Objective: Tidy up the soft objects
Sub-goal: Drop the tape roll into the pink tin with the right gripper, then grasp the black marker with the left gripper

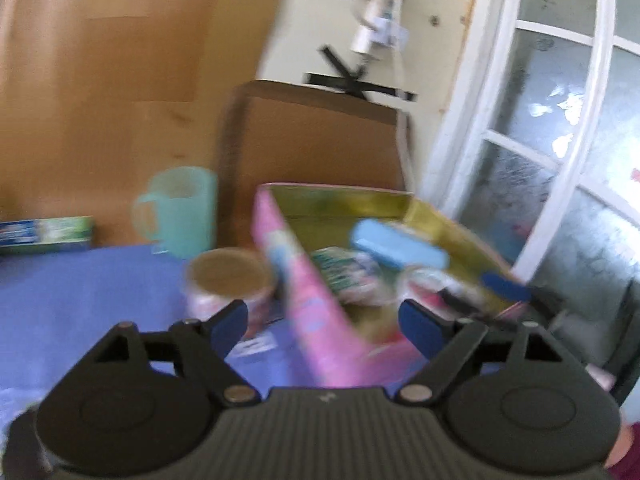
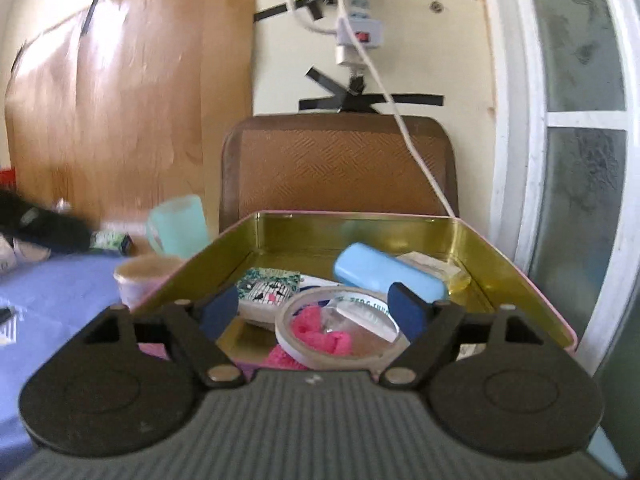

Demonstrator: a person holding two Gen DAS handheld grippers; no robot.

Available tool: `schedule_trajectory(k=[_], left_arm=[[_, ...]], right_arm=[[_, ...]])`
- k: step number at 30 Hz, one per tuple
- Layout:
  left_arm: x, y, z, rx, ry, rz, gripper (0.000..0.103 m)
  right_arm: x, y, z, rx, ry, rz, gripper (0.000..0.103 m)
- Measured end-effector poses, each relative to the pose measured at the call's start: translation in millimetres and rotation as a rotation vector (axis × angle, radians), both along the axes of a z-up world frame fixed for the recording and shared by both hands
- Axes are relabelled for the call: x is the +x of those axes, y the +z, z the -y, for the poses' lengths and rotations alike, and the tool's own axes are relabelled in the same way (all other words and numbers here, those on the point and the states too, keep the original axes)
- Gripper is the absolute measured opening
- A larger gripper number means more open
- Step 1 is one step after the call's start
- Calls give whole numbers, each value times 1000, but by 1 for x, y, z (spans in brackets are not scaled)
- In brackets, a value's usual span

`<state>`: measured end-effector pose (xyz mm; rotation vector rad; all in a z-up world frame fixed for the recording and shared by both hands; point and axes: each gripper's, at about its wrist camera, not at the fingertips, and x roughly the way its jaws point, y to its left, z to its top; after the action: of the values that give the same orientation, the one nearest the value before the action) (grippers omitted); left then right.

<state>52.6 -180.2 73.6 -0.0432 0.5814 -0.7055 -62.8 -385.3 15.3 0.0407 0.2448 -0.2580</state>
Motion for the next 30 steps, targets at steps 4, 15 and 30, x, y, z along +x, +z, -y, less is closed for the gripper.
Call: schedule_trajectory(k=[4,15,30], left_arm=[[-9,-6,-59,-8,94,-19,86],[-3,-44,-219,-65,438,-162,74],[32,-88,-215,-102,261,-317,56]], right_arm=[[-1,7,-13,66,64,44,72],[38,4,-151,98,572,-160,69],[122,-38,-286,15,734,-436,68]])
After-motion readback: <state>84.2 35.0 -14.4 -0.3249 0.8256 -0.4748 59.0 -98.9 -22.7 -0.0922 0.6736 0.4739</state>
